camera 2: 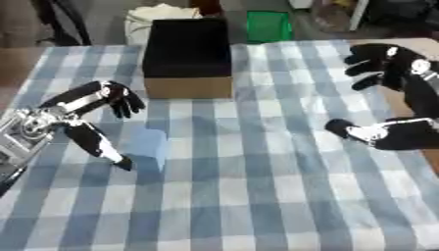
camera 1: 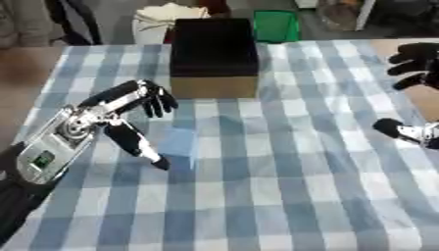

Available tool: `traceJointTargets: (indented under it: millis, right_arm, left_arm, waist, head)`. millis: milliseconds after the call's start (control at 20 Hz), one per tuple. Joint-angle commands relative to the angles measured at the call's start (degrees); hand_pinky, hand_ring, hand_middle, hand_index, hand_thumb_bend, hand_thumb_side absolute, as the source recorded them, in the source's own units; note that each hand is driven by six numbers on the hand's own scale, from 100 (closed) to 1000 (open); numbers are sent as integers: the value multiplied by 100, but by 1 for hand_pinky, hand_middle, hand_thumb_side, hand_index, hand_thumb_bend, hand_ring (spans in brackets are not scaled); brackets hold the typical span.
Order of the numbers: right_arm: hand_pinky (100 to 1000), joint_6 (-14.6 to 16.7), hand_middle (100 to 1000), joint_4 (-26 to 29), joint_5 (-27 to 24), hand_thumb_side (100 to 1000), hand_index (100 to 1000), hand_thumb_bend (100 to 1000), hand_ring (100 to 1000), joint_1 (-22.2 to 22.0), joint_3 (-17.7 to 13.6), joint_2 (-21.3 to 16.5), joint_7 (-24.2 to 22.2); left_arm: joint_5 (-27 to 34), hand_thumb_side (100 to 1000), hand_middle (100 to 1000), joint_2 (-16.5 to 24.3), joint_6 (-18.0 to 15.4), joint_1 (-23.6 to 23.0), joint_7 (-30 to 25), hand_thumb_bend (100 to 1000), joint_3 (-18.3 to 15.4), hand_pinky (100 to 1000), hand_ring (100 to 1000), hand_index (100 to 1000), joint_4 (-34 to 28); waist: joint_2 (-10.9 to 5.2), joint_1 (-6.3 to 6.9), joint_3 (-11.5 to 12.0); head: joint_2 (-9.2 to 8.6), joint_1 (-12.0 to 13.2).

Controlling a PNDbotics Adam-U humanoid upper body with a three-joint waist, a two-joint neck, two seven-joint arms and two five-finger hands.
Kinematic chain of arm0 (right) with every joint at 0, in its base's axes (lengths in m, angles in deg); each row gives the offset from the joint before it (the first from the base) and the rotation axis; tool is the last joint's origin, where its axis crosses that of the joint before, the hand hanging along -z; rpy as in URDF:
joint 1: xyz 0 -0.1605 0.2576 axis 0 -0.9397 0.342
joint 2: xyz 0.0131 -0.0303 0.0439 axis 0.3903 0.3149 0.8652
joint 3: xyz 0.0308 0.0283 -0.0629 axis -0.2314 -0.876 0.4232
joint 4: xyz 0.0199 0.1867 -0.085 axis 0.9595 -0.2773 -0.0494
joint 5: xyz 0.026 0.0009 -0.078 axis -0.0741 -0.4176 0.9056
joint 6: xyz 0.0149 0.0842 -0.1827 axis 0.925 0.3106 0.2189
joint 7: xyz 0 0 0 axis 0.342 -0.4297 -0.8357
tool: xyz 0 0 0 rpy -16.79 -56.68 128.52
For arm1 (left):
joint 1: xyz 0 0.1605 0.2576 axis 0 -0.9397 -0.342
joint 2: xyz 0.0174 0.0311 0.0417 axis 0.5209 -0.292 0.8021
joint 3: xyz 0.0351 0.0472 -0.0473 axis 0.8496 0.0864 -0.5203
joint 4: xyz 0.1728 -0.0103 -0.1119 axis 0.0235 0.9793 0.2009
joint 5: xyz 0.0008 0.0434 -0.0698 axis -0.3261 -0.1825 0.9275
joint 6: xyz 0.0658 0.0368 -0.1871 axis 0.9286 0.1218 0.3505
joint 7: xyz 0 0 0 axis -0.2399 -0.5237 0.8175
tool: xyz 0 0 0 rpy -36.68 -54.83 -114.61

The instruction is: Pick up objects on the table and place them in the box.

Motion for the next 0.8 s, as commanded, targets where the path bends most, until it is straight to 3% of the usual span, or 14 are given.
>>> traceJointTargets:
  millis: [50,800]
  right_arm:
    - [671,26,754,43,-10,100,862,628,769,44,-55,-136,-21]
    - [672,73,753,-21,-29,100,864,618,769,22,-76,-96,-53]
  left_arm:
    - [-102,190,586,42,-42,130,-25,1000,18,601,593,725,63]
    - [-560,247,534,-198,-38,178,326,1000,138,577,548,672,478]
  waist:
    - [-82,-2,6]
    - [-85,-22,-11]
  head:
    - [43,15]
    - [67,2]
